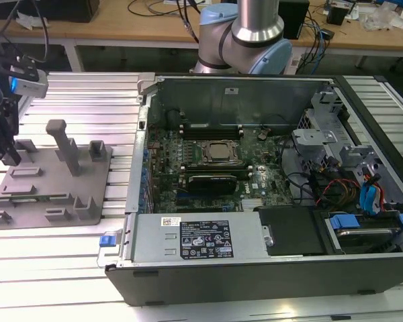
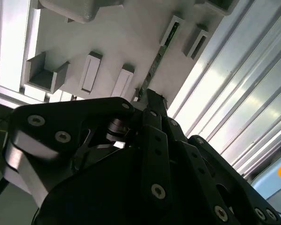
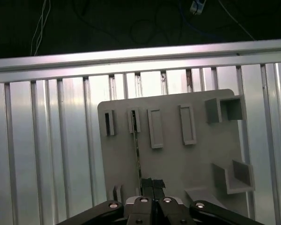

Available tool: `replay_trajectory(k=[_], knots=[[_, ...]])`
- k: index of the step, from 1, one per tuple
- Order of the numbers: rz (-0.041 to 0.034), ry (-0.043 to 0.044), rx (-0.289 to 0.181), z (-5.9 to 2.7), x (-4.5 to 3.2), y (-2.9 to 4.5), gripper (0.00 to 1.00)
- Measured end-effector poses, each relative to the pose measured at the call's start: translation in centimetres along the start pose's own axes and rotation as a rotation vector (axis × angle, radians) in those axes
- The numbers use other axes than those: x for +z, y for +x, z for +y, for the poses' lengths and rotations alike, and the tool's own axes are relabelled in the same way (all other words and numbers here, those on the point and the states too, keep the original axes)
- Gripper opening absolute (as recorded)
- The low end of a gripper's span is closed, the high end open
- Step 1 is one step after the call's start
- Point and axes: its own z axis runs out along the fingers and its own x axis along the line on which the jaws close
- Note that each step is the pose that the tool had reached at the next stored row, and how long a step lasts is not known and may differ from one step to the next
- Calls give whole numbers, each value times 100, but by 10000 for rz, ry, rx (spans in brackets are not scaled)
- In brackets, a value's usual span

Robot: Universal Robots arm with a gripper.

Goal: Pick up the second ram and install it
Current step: 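Pick up the second ram and move it above second insertion slot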

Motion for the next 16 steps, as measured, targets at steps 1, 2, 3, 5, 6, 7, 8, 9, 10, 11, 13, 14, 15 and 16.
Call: replay_trajectory(k=[1, 2, 3, 5, 6, 7, 8, 9, 10, 11, 13, 14, 15, 16], knots=[[1, 0, 16, 7, 17, 4, 8], [1, 2, 26, 12, 29, 8, 8], [1, 3, 42, 21, 49, 17, 8], [0, 7, 62, 33, 95, 28, 8], [0, 10, 68, 38, 128, 33, 8], [-1, 12, 71, 40, 146, 36, 8], [-1, 16, 75, 43, 181, 41, 8], [-2, 18, 75, 44, 208, 46, 8], [0, 20, 73, 44, 228, 54, 8], [-3, 27, 73, 45, 261, 72, 8], [-2, 34, 73, 47, 312, 95, 8], [-3, 38, 73, 47, 334, 103, 8], [-4, 43, 73, 47, 352, 109, 8], [-5, 46, 74, 47, 374, 115, 8]])
